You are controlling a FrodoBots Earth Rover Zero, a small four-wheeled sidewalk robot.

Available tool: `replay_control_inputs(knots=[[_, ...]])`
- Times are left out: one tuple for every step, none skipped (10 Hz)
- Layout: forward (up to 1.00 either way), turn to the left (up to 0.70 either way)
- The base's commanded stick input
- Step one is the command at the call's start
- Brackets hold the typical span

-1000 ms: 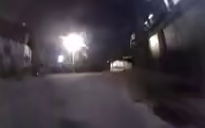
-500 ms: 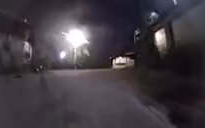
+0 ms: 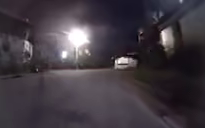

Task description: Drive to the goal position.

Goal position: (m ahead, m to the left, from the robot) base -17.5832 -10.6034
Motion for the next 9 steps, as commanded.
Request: replay_control_inputs(knots=[[0.70, 0.00], [0.70, 0.00], [0.66, 0.00], [0.00, 0.00], [0.00, 0.00], [0.00, 0.00], [0.00, 0.52], [0.00, 0.70], [0.00, 0.70]])
